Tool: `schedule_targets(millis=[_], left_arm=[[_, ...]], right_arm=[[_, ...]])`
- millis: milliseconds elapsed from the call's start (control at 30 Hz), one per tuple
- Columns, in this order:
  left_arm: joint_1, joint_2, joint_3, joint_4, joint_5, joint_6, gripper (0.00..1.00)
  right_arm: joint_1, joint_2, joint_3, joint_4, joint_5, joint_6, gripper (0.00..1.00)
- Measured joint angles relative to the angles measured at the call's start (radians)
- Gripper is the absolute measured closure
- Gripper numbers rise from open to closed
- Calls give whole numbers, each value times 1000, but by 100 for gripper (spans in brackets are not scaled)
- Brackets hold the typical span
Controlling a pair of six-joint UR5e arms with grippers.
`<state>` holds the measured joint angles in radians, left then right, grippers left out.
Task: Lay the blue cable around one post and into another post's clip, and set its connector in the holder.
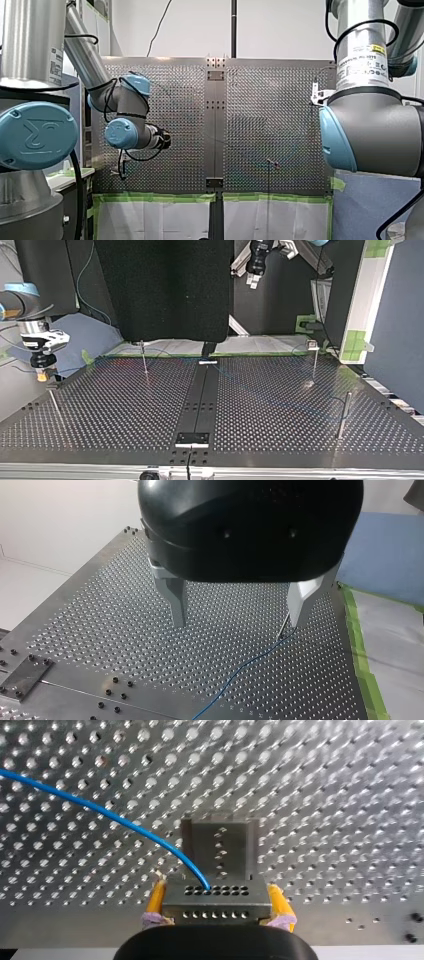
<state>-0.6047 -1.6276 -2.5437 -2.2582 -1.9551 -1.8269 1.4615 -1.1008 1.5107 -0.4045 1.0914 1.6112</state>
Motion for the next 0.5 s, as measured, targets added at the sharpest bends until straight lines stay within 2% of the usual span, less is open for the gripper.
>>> schedule_targets(millis=[100, 200, 267, 500], left_arm=[[0, 0, 0, 0, 0, 0, 0], [0, 0, -1, 0, 0, 0, 0], [0, 0, -1, 0, 0, 0, 0], [0, 0, 0, 0, 0, -1, 0]], right_arm=[[3, 26, -17, 25, 20, -22, 98], [8, 41, -26, 35, 26, -38, 98], [12, 45, -31, 36, 23, -41, 98], [20, 47, -42, 31, 11, -37, 98]])
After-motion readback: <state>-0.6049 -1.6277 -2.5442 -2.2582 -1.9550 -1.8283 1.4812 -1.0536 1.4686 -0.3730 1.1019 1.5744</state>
